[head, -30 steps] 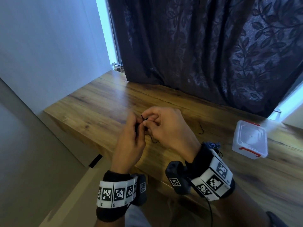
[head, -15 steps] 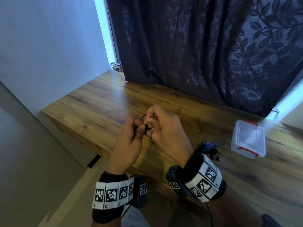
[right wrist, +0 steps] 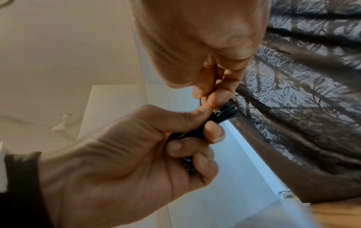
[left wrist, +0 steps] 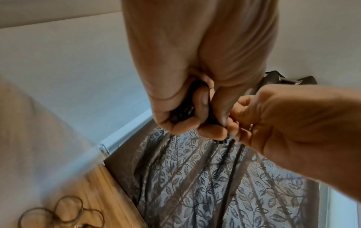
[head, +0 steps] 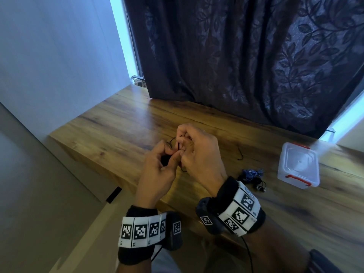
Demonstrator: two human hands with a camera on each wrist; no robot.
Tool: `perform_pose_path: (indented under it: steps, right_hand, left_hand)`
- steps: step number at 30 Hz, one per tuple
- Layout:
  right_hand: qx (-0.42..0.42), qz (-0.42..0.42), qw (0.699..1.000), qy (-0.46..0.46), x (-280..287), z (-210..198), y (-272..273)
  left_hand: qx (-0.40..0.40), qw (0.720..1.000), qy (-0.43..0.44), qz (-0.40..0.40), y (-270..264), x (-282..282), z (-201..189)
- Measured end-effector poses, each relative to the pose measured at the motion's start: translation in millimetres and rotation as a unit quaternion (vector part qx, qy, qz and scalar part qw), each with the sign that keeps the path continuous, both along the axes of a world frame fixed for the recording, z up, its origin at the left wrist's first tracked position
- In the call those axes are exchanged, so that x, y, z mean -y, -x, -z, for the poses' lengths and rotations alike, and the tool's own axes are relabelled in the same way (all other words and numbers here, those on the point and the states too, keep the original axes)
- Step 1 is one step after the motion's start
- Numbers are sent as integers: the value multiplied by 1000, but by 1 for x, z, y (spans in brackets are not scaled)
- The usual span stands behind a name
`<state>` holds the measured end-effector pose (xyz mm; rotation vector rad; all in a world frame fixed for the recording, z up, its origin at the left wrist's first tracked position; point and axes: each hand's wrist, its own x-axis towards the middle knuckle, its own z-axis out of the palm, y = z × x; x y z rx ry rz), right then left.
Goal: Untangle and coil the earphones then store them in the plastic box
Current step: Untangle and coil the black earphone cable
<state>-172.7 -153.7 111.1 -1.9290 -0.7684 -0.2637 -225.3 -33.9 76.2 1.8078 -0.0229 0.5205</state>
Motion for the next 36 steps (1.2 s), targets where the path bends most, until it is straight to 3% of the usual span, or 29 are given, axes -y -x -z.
perform_pose_path:
  steps: [5,8,12,19,27,32,36]
  right_hand:
    - [-133,-30,988,-64,9,2,-3]
    - [-180,-40,981,-56,16,4,-11]
    - [-183,-63,981,-7,22,7,-18]
    - [-182,-44,982,-8,17,7,-15]
    - [-91,-37,995,-23,15,14,4]
    - [-141,-17,990,-11,29,14,-2]
    - [-181,53,982,3,54,21,-12]
  left_hand:
    - [-18,1000,22,7,-4,5,5]
    - [-21,999,37,4,-3,4,6]
    - [-33,999,38,9,-2,6,5]
    - [-47,997,65,3,-3,6,5]
    - [-55,984,165,-30,-6,17,1]
    - [-92,986,140,-5,-11,22,8]
    - [-127,986,102,40,-11,20,17]
